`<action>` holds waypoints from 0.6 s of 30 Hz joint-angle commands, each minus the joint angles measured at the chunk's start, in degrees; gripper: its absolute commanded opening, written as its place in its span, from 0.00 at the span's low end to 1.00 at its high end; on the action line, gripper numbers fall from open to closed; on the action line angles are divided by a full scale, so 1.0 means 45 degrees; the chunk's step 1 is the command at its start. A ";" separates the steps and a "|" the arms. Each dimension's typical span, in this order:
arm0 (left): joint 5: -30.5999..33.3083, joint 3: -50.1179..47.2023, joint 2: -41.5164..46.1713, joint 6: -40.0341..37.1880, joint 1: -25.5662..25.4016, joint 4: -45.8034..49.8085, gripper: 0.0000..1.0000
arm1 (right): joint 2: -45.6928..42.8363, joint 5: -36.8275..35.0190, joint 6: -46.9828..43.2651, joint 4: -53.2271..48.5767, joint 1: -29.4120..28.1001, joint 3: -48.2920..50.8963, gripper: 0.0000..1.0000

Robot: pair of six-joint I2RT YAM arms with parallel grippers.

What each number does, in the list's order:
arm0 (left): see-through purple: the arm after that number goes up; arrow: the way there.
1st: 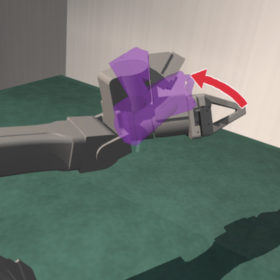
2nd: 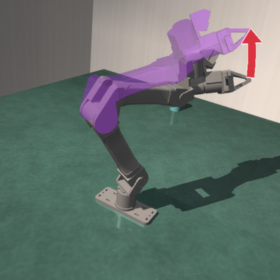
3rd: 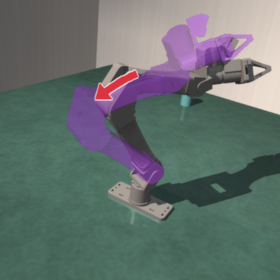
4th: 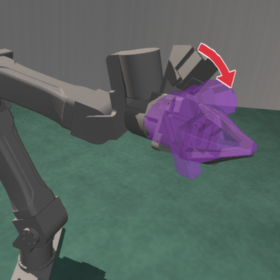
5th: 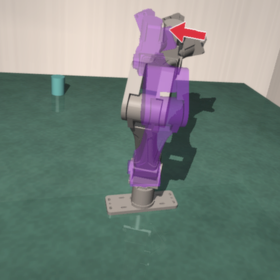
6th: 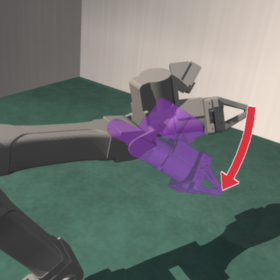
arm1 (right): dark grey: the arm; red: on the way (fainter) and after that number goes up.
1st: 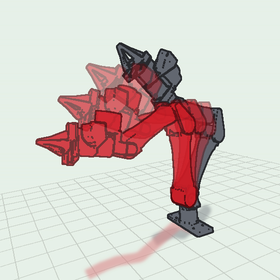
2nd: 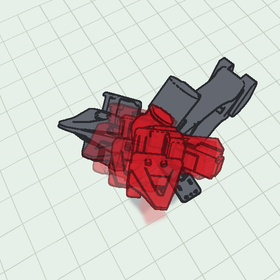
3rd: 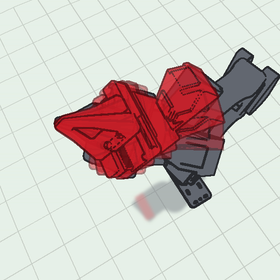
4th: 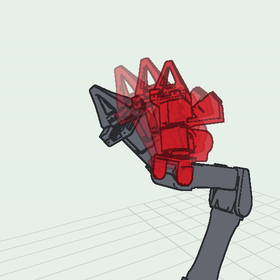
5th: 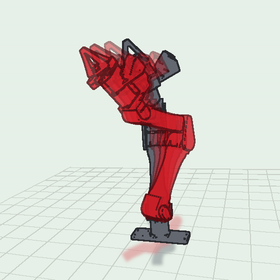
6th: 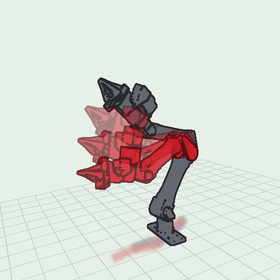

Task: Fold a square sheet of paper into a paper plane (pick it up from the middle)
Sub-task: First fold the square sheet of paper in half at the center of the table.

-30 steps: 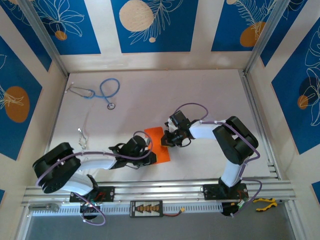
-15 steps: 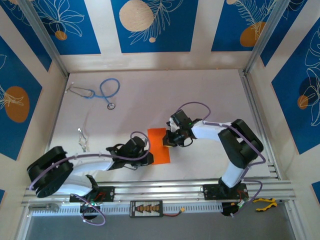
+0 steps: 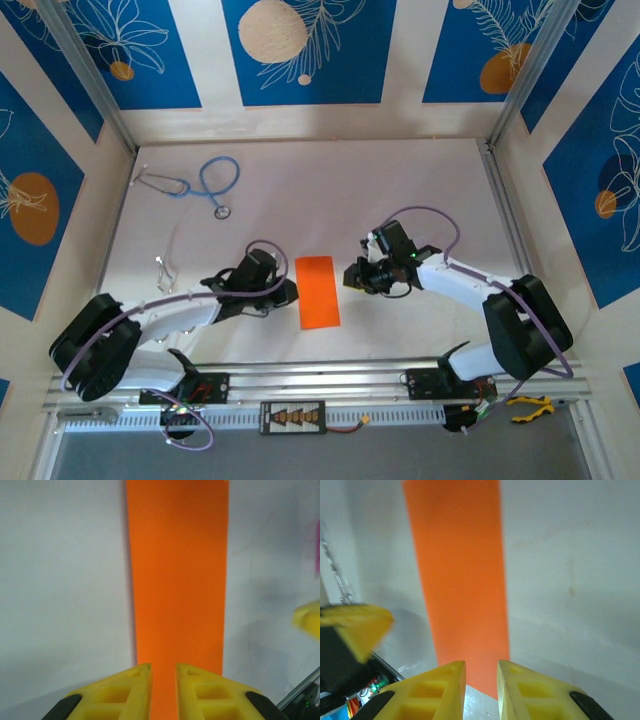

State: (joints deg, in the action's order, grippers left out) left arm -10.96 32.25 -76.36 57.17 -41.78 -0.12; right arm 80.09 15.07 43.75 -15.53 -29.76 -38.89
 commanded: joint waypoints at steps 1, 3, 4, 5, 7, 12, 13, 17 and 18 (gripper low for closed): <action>-0.0798 0.1057 -0.0553 -0.0585 0.0588 -0.0033 0.19 | -0.0183 0.0480 0.0551 0.0094 -0.0010 0.0502 0.24; -0.1033 0.1564 -0.1010 -0.0820 0.0890 0.0015 0.19 | 0.0090 0.0706 0.0666 0.0135 -0.0042 0.0486 0.24; -0.1160 0.1855 -0.1303 -0.0950 0.1051 0.0125 0.19 | 0.0252 0.0769 0.0636 0.0131 -0.0129 0.0423 0.23; -0.1246 0.2149 -0.1605 -0.1114 0.1189 0.0265 0.18 | 0.0402 0.0703 0.0590 0.0065 -0.0248 0.0324 0.23; -0.1483 0.2609 -0.2155 -0.1305 0.1414 0.0427 0.18 | 0.0573 0.0488 0.0542 -0.0154 -0.0421 0.0141 0.23; -0.1941 0.3399 -0.3411 -0.1565 0.1711 0.0199 0.17 | 0.0775 0.0438 0.0703 -0.0027 -0.0574 0.0088 0.23; -0.2045 0.3519 -0.3693 -0.1590 0.1776 0.0075 0.17 | 0.0781 0.0439 0.0725 0.0008 -0.0623 0.0088 0.23; -0.2427 0.3917 -0.4597 -0.1573 0.1883 -0.0573 0.17 | 0.0935 0.0613 0.0723 0.0090 -0.0721 0.0055 0.23; -0.2454 0.4026 -0.4767 -0.1571 0.1897 -0.0634 0.17 | 0.1006 0.0635 0.0721 0.0092 -0.0764 0.0062 0.23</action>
State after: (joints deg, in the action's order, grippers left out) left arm -19.53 48.03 -95.92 51.51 -34.09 -1.19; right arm 83.70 16.14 46.22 -15.11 -32.67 -37.50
